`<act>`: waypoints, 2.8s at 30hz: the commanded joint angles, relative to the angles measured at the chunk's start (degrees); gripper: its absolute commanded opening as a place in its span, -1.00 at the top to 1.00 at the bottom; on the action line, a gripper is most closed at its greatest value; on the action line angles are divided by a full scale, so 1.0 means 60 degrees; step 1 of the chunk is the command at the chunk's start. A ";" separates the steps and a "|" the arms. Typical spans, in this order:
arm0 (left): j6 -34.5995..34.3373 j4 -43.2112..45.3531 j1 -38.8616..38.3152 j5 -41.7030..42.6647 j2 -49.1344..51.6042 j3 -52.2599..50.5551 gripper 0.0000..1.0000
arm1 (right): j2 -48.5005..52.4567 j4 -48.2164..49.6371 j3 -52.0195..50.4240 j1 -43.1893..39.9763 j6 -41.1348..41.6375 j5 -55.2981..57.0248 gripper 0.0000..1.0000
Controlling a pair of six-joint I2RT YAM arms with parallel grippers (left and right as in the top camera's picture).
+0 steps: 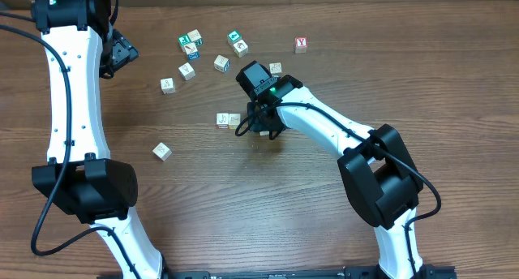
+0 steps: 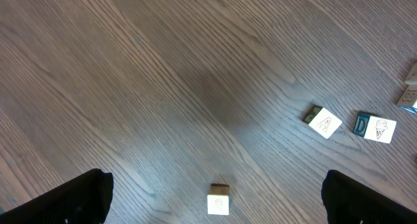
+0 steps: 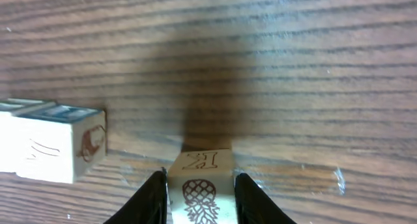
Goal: Form a horizontal line
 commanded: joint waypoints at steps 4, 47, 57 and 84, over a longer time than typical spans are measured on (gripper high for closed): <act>0.0208 -0.0018 -0.0066 -0.0015 -0.0076 0.0124 -0.99 | 0.0047 0.0361 -0.0040 0.0011 0.0109 -0.0007 0.38; 0.0208 -0.0018 -0.0062 -0.0015 -0.0076 0.0124 -0.99 | 0.0047 0.0444 -0.0040 0.0029 0.0397 -0.0521 0.49; 0.0208 -0.0018 -0.0062 -0.0015 -0.0076 0.0124 -1.00 | 0.0047 0.0616 -0.0040 0.0029 0.0397 -0.0688 0.48; 0.0208 -0.0018 -0.0062 -0.0015 -0.0076 0.0124 -1.00 | 0.0047 0.0652 -0.0040 0.0029 0.0397 -0.0688 0.47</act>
